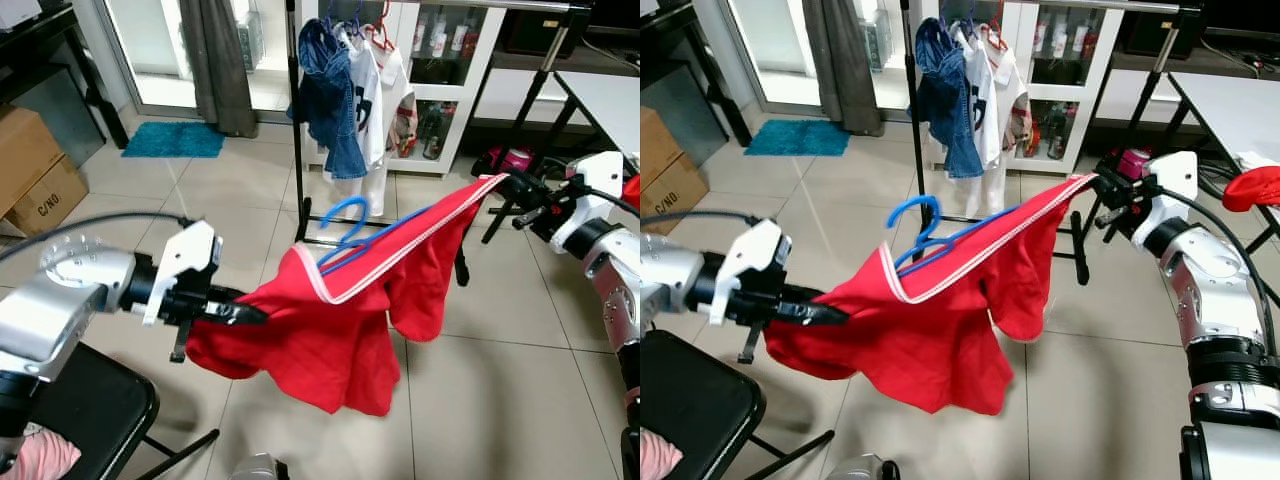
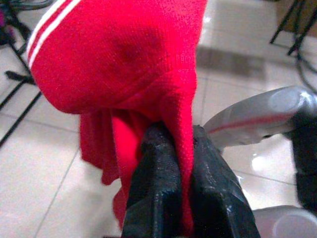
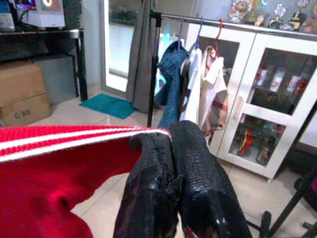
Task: Hang hanger
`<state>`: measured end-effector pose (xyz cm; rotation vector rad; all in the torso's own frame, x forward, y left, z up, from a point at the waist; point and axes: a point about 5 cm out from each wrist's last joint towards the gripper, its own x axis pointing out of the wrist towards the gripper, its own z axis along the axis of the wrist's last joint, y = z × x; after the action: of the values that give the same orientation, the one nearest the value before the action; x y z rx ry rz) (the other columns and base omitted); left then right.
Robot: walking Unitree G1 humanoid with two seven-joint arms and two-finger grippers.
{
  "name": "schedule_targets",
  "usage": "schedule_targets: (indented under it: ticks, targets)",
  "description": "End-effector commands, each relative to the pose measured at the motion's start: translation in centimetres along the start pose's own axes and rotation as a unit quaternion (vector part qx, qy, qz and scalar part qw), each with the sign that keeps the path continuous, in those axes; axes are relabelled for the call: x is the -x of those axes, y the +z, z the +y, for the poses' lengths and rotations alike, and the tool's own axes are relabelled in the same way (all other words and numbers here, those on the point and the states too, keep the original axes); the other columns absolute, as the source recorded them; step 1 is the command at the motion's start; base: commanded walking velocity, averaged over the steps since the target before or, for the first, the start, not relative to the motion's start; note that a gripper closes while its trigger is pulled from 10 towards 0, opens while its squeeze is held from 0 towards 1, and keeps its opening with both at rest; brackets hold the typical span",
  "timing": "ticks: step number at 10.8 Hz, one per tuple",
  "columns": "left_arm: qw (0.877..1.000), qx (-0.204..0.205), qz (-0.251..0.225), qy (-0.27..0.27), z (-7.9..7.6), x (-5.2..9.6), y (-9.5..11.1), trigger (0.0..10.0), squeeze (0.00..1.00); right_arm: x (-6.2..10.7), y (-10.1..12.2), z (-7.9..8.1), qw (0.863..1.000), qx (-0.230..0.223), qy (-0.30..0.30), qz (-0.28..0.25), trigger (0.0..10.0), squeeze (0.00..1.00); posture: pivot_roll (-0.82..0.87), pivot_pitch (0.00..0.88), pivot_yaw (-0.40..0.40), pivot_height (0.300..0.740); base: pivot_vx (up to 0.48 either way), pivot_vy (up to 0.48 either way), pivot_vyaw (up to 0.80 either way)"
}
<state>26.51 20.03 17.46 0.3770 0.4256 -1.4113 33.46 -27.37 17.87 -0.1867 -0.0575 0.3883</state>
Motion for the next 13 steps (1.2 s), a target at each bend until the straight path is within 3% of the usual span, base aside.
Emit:
schedule_targets:
  ticks: [1,2,3,4,5,6,8,9,10,11,12,13]
  targets:
    - [0.997,0.039,0.064,0.019,-0.1,1.2,-2.5,0.0,0.00,2.8,2.9,-5.1,0.991,0.008,-0.128,-0.051,0.0,0.00,0.05,0.011,0.032,0.740,0.000,0.000,0.00]
    - [0.997,0.024,0.057,0.041,0.3,1.1,-2.2,0.0,0.00,2.9,2.3,-5.3,0.990,0.011,-0.137,-0.035,0.0,0.00,0.04,0.010,0.030,0.740,0.000,0.000,0.00]
    - [0.993,0.001,0.004,0.116,1.6,1.3,-1.5,0.0,0.00,3.0,1.4,-5.1,0.991,0.044,-0.129,0.003,0.0,0.00,0.04,0.008,0.024,0.740,0.000,0.000,0.00]
    - [0.984,0.021,-0.081,0.155,2.3,2.0,-0.7,0.0,0.00,2.9,1.1,-4.4,0.996,0.032,-0.082,0.007,0.0,0.00,0.03,0.006,0.018,0.740,0.000,0.000,0.00]
    - [0.978,0.035,-0.135,0.158,2.3,2.7,-0.2,0.0,0.00,2.9,0.7,-3.6,0.999,0.029,-0.033,0.018,0.0,0.00,0.03,0.006,0.014,0.740,0.000,0.000,0.00]
    - [0.974,0.061,-0.170,0.139,2.2,4.4,-0.1,0.0,0.00,3.2,-0.3,-1.2,0.992,0.031,0.107,0.059,0.0,0.00,0.03,0.009,-0.003,0.740,0.000,0.000,0.00]
    - [0.980,0.087,-0.151,0.092,2.2,5.7,-0.5,0.0,0.00,4.4,-1.2,0.8,0.960,0.017,0.257,0.107,0.0,0.00,0.03,0.012,-0.011,0.740,0.000,0.000,0.00]
    - [0.984,0.100,-0.131,0.069,2.4,5.9,-0.8,0.0,0.00,5.3,-1.3,1.3,0.935,-0.013,0.330,0.133,0.0,0.00,0.03,0.019,-0.014,0.740,0.000,0.000,0.00]
    - [0.983,0.122,-0.132,0.048,2.8,6.1,-0.7,0.0,0.00,6.2,-0.9,1.3,0.907,-0.040,0.390,0.156,0.0,0.00,0.03,0.027,-0.017,0.740,0.000,0.000,0.00]
    - [0.979,0.148,-0.143,0.006,2.9,6.0,-0.4,0.0,0.00,6.7,-0.6,1.0,0.893,-0.046,0.415,0.168,0.0,0.00,0.03,0.034,-0.016,0.740,0.000,0.000,0.00]
    - [0.974,0.174,-0.136,-0.038,2.6,5.6,-0.2,0.0,0.00,6.4,-0.5,0.5,0.898,-0.035,0.405,0.169,0.0,0.00,0.04,0.036,-0.016,0.740,0.000,0.000,0.00]
    - [0.974,0.180,-0.132,-0.045,2.6,5.4,-0.3,0.0,0.00,6.2,-0.5,0.4,0.901,-0.034,0.400,0.166,0.0,0.00,0.04,0.038,-0.016,0.740,0.000,0.000,0.00]
